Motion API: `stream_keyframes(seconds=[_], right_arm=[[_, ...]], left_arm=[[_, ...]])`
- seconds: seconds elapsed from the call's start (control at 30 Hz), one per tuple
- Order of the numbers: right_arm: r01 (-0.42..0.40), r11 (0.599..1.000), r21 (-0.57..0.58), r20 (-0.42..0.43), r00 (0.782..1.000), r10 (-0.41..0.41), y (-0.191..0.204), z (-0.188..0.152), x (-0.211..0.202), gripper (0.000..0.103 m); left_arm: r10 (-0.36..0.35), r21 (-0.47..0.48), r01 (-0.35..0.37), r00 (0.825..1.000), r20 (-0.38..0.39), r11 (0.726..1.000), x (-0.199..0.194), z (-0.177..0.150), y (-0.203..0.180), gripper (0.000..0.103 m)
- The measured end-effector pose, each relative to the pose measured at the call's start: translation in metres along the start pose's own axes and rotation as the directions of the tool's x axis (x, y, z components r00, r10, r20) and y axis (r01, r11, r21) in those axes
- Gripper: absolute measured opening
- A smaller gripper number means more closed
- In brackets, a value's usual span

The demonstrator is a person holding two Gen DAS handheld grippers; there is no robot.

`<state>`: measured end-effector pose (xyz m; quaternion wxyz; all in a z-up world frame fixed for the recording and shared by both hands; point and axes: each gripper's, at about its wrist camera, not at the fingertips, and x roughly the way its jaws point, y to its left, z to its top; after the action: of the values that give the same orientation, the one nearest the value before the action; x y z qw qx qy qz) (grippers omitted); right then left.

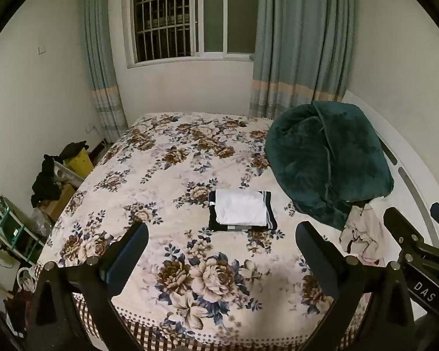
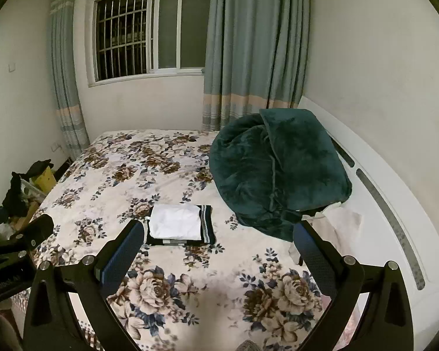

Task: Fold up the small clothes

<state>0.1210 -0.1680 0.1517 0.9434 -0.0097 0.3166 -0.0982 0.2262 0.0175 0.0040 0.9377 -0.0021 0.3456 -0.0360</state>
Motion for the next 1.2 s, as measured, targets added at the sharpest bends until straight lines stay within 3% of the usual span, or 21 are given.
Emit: stream_keyframes(seconds=[1.2], right_arm=[[-0.018, 1.0, 0.0, 0.01, 1.0, 0.018, 0.006, 0.001, 0.002, 0.103]], left_arm=[[0.035, -0.02, -0.035, 0.999, 0.015, 0.999, -0.002, 0.003, 0.014, 0.103]])
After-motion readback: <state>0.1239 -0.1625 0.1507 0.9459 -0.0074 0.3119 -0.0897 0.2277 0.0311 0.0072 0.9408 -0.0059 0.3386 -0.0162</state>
